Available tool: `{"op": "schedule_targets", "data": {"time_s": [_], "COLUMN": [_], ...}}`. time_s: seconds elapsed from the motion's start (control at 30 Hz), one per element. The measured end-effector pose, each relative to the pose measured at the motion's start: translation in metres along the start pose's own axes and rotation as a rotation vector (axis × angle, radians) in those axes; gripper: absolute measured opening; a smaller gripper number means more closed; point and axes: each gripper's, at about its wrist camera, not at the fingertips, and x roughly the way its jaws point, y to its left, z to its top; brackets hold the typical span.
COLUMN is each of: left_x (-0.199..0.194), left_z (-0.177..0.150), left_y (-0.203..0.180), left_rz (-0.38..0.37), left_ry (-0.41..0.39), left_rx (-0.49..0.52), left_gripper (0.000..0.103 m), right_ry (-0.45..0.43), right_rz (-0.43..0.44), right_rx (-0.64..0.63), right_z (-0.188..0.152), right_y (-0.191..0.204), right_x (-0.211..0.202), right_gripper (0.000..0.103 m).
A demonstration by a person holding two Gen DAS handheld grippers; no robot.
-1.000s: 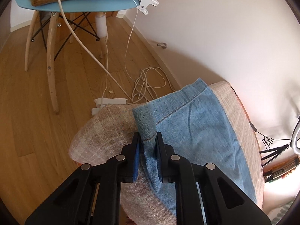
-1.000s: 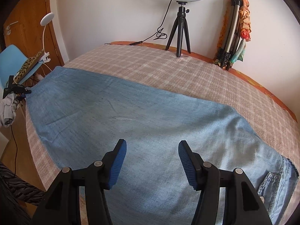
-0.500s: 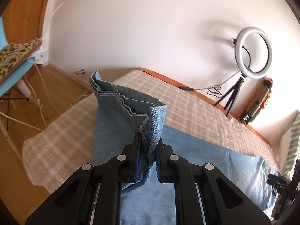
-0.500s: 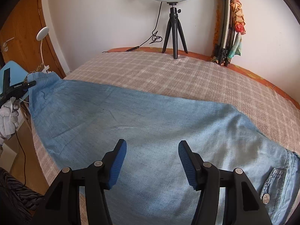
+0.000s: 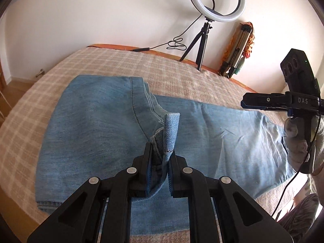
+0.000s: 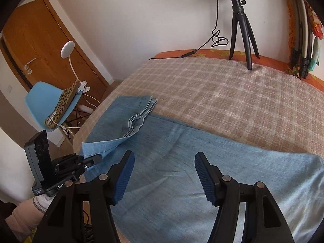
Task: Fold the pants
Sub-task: 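Hold the hem with the left gripper while the right gripper grasps the folded leg edges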
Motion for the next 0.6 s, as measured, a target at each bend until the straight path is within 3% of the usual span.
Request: {"op": "schedule_targets", "data": {"time_s": [0.23,0.37,0.47,0.5,0.57,0.6], "left_x": [-0.024,-0.03,-0.03,-0.03,-0.028,-0.027], "left_z": [0.009,0.006,0.003,0.001,-0.002,-0.003], "left_y": [0.002,0.001,0.001,0.0,-0.002,-0.002], "left_rz": [-0.039,-0.053,-0.068,-0.073,-0.076,-0.08], "left_ry": [-0.07,-0.075,-0.064,-0.058,-0.046,-0.041], "left_rx": [-0.016,-0.001,0.007,0.008,0.016,0.017], "left_gripper": [0.011,0.011,0.011,0.011,0.011,0.011], "right_ry": [0.116,0.161,0.168,0.166,0.169,0.164], "right_rz": [0.098,0.216,0.222,0.227,0.199,0.181], "right_rx": [0.119,0.279,0.316,0.317,0.301,0.283], "right_z": [0.037,0.048,0.054,0.055,0.059,0.06], "right_y": [0.017,0.008,0.011,0.013,0.019,0.023], "right_x": [0.093,0.137,0.16,0.165,0.169,0.168], "right_gripper": [0.066,0.067,0.065,0.058,0.027,0.02]}}
